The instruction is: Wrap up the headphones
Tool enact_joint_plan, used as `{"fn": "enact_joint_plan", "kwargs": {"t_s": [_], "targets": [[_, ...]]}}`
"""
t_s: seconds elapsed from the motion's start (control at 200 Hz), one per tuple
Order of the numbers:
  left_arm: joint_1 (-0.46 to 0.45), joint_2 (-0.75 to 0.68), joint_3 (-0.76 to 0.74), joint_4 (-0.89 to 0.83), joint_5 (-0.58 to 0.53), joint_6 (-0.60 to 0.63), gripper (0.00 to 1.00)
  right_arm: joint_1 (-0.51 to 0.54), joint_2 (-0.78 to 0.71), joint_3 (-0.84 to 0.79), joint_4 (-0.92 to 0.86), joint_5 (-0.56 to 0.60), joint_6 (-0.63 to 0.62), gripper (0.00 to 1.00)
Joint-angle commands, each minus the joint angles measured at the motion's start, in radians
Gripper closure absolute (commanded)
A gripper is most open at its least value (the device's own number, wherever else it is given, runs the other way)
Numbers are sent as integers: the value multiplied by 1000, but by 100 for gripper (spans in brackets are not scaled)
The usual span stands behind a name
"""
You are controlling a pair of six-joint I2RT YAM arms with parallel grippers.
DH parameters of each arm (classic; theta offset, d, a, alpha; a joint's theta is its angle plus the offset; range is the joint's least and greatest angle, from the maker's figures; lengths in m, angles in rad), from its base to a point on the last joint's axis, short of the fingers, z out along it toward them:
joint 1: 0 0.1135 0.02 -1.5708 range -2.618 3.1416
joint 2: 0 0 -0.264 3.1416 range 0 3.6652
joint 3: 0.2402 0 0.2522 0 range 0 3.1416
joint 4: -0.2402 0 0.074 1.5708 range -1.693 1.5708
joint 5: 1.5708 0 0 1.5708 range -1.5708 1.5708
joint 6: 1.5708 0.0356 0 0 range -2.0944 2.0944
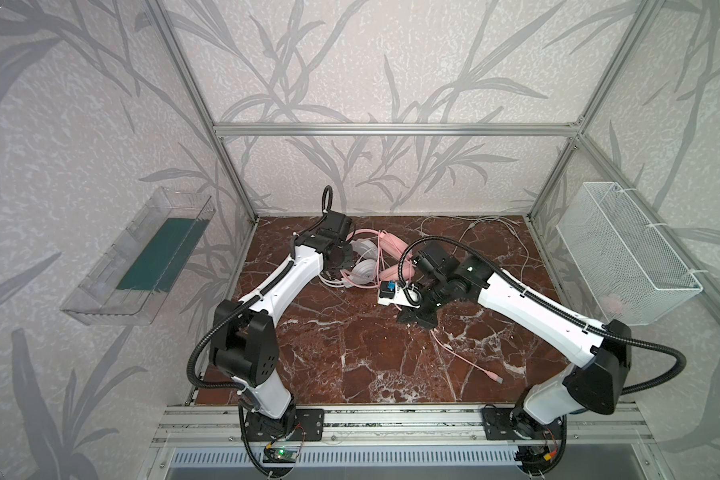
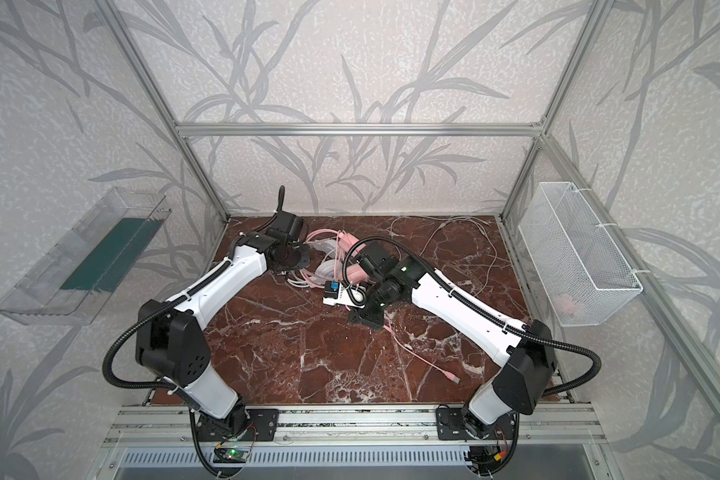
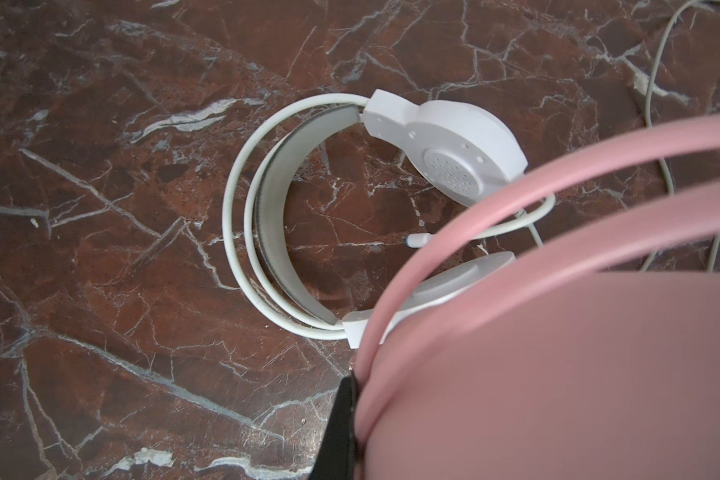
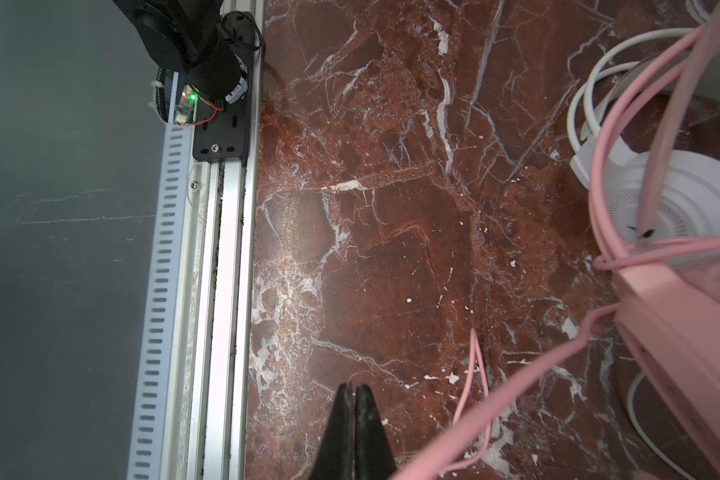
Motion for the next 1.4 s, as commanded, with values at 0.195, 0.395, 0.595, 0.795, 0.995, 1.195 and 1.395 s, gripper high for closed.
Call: {"fn": "enact_joint_plan", "kwargs": {"t_s": [0.195,0.395,0.595,0.795,0.995,1.195,1.395], "targets": [[-24,57,90,-75,30,149,100,-52,1,96,-56,112,-211,100],[-33,86,140,-140,53,217,100,-71,12,107,10,176,-312,100],[-46,93,148,-154,93,266,100,-83,32,114,93,196,-380,100],[-61,91,149,-160,107,290,100,-94,49,117,176,206,-433,100],[-75,87,136,-160,137,333,100,-125,58,102,264,228,-478,100],[-84,77,126,-166,168,384,100,-174,108,130,298,199,-493,99],[-92,62,107,-174,189,419,100,-211,165,177,288,158,-463,98]]}}
